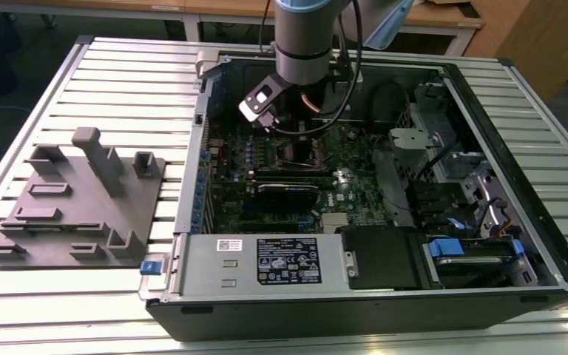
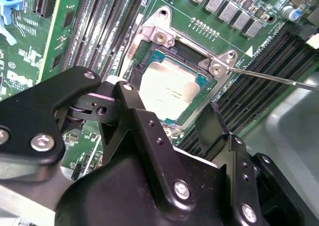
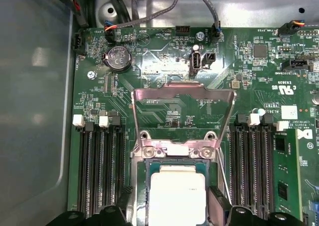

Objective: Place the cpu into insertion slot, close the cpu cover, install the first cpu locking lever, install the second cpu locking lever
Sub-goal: 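Place the cpu into insertion slot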

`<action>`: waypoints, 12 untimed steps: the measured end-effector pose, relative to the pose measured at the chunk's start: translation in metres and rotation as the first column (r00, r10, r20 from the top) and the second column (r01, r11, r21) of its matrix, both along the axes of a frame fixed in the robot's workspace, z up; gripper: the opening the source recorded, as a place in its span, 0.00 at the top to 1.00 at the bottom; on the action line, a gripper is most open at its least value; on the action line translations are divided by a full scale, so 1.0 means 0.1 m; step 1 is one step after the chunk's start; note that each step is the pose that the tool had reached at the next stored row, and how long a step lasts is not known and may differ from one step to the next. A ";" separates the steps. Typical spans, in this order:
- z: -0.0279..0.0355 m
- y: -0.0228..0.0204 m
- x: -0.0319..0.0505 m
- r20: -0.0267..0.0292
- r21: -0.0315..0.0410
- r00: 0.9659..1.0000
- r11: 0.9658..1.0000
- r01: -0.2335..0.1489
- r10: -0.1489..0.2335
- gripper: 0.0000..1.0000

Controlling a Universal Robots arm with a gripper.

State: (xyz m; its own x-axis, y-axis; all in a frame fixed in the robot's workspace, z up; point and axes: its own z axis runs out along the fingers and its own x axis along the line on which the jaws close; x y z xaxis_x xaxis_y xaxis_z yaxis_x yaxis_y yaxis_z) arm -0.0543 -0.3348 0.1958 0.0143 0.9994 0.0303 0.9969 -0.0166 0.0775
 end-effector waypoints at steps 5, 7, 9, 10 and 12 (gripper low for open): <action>0.034 0.000 0.013 -0.015 -0.001 1.000 1.000 0.000 0.000 0.31; 0.041 0.000 0.022 -0.021 -0.002 1.000 1.000 0.000 0.000 0.39; 0.046 0.000 0.035 -0.027 -0.004 1.000 1.000 0.000 0.000 0.45; 0.048 0.000 0.041 -0.029 -0.004 1.000 1.000 0.000 0.000 0.51; 0.059 0.000 0.047 -0.035 -0.006 0.999 1.000 0.000 0.000 0.57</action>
State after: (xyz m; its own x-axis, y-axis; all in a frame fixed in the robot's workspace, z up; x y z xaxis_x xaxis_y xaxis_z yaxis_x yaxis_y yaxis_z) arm -0.0497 -0.3349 0.2017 0.0153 0.9996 0.0233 0.9989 -0.0163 0.0430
